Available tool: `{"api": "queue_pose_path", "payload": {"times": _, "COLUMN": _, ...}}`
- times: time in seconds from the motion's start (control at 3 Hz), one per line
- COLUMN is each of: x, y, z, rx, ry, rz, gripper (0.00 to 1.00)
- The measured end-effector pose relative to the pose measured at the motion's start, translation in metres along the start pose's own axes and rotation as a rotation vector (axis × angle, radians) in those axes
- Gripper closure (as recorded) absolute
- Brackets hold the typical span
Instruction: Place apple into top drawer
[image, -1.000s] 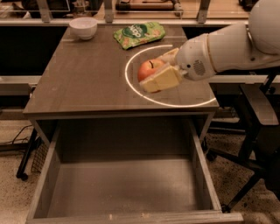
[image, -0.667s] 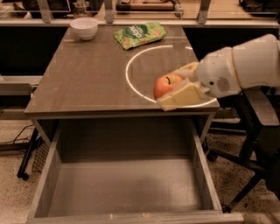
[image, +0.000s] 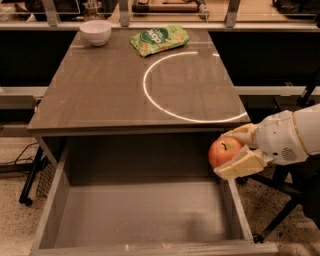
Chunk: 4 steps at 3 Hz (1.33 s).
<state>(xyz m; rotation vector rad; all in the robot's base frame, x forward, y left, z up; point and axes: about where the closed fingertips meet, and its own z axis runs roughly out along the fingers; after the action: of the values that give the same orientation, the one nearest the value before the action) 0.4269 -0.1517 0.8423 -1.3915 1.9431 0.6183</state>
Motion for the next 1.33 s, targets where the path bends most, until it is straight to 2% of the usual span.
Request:
{"api": "queue_pose_path", "payload": {"times": 0.33, "x": 0.001, "y": 0.002, "z": 0.004, "rx": -0.003, "ry": -0.005, "rz": -0.002, "gripper": 1.0}}
{"api": "queue_pose_path", "payload": {"times": 0.67, "x": 0.016, "y": 0.019, "z": 0.049, "rx": -0.034, "ry": -0.055, "rz": -0.026, "gripper": 1.0}}
{"api": "queue_pose_path", "payload": {"times": 1.0, "x": 0.034, "y": 0.034, "z": 0.101, "rx": -0.086, "ry": -0.098, "rz": -0.065, "gripper": 1.0}}
{"api": "queue_pose_path", "payload": {"times": 1.33, "x": 0.044, "y": 0.039, "z": 0.16, "rx": -0.128, "ry": -0.167, "rz": -0.088, "gripper": 1.0}}
